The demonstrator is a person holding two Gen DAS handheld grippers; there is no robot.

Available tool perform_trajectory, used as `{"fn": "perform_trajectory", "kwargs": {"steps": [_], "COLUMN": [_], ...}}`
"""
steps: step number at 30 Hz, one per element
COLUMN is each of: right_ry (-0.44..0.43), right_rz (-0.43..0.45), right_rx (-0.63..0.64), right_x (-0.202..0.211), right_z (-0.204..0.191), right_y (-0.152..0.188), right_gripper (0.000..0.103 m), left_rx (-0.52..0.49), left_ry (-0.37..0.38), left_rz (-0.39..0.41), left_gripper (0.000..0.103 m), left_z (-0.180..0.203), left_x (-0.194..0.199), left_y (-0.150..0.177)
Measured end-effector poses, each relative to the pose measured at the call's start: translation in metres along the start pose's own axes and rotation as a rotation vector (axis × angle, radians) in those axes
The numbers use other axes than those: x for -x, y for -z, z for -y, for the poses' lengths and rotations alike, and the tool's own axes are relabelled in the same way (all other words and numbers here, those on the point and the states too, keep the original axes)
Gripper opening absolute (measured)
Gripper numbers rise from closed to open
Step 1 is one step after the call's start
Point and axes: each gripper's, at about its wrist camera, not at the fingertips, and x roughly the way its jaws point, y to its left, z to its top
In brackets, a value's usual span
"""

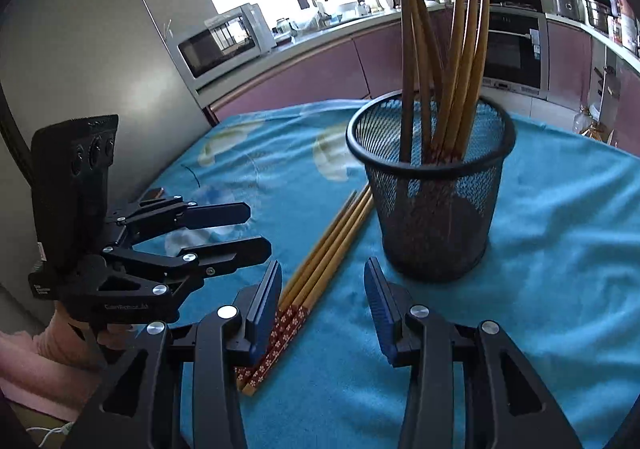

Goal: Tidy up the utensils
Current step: 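Move both open tools back over the chopsticks on the cloth, then close the left tool on one chopstick while the right tool grasps another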

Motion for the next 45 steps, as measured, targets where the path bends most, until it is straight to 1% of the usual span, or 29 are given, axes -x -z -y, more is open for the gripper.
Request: {"fn": "perform_trajectory", "kwargs": {"steps": [3, 5, 7, 9, 14, 18, 22, 32, 39, 43, 45], "right_ry": [0.03, 0.055, 0.062, 0.083, 0.097, 0.128, 0.145, 0.152, 0.149, 0.148, 0.148], "right_rz": [-0.037, -0.049, -0.056, -0.06, -0.067, -0.078, -0.081, -0.089, -0.086, -0.085, -0.084], "right_rx": [0.0, 0.012, 0.016, 0.026, 0.04, 0.06, 0.068, 0.037, 0.03, 0.03, 0.031], "right_x": [-0.014, -0.019, -0.022, -0.024, -0.026, -0.032, -0.031, -0.024, -0.025, -0.024, -0.023], "right_z": [-0.004, -0.009, -0.013, -0.017, -0.024, -0.028, -0.027, -0.019, -0.017, -0.017, -0.016], "right_y": [0.009, 0.012, 0.014, 0.016, 0.019, 0.019, 0.021, 0.024, 0.023, 0.024, 0.024], "right_gripper": [0.041, 0.041, 0.041, 0.041, 0.041, 0.041, 0.041, 0.04, 0.039, 0.039, 0.039], "left_rx": [0.011, 0.021, 0.029, 0.035, 0.037, 0.032, 0.025, -0.013, -0.046, -0.038, -0.034], "left_ry": [-0.012, -0.012, -0.009, -0.01, -0.006, -0.004, 0.001, 0.004, -0.026, -0.039, -0.038], "left_rz": [-0.026, -0.036, -0.041, -0.046, -0.052, -0.055, -0.063, -0.08, -0.087, -0.093, -0.094], "left_gripper": [0.057, 0.057, 0.057, 0.057, 0.057, 0.057, 0.057, 0.057, 0.057, 0.05, 0.049], "left_z": [-0.003, -0.004, -0.006, -0.007, -0.006, -0.002, 0.001, 0.01, 0.016, 0.012, 0.01], "left_x": [-0.007, -0.009, -0.008, -0.008, -0.008, -0.008, -0.01, -0.02, -0.026, -0.027, -0.027], "left_y": [0.016, 0.02, 0.024, 0.025, 0.029, 0.03, 0.031, 0.031, 0.029, 0.028, 0.028]}}
